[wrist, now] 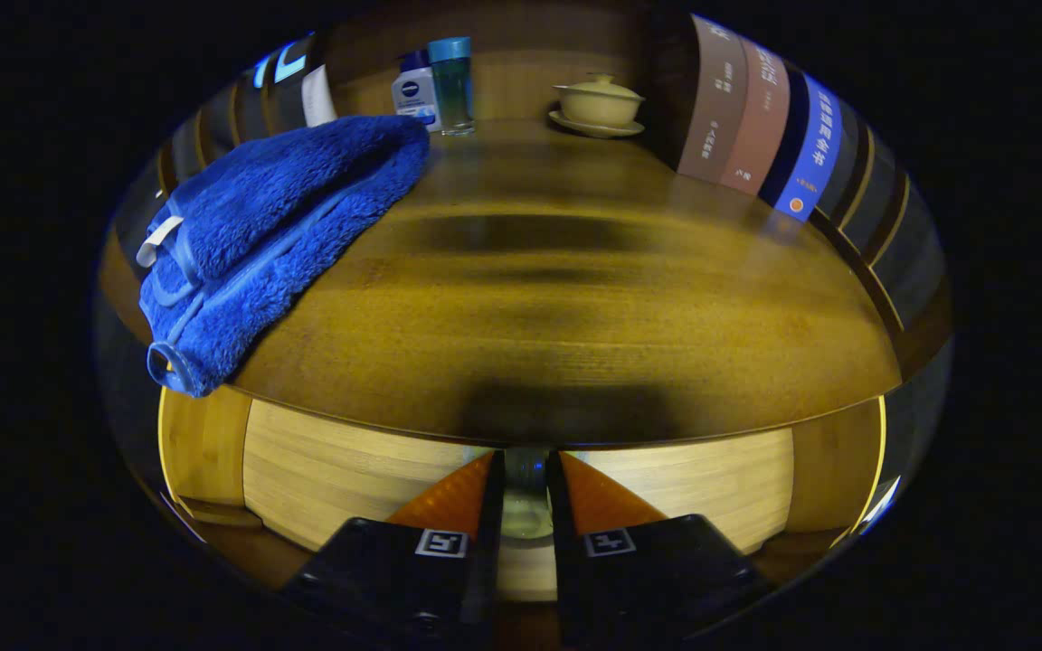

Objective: Pull open the drawer, take out the items inside it, and place them on the countertop above the cabinet.

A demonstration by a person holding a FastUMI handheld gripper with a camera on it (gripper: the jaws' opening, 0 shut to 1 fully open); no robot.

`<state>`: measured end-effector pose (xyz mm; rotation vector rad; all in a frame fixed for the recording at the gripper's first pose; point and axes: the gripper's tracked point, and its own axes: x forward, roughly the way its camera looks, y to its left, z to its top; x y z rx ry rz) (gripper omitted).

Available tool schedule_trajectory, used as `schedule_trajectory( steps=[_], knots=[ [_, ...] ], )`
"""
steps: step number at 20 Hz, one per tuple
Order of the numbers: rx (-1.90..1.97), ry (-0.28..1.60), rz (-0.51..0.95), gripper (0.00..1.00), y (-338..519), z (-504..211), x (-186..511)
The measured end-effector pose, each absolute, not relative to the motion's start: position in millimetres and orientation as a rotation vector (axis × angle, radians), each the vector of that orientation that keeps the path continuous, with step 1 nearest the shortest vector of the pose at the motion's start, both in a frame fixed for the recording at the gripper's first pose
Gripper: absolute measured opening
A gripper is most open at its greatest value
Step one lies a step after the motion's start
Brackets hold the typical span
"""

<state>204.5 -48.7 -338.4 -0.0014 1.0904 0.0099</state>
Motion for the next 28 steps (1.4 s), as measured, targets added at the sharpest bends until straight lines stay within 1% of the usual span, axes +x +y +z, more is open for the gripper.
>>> schedule_trajectory(
  steps=[1,5,13,17,19,23,28],
  knots=[
    [0.022,1.098,0.005,0.18,-49,-340,204],
    [0.093,1.133,0.024,0.18,-42,-326,187],
    [0.17,1.212,0.065,0.18,-33,-274,156],
    [0.208,1.208,0.089,0.18,-31,-235,146],
    [0.195,1.176,0.107,0.18,-31,-211,146],
    [0.152,1.079,0.084,0.18,-36,-173,177],
    [0.104,1.025,0.038,0.18,-37,-170,240]
  ],
)
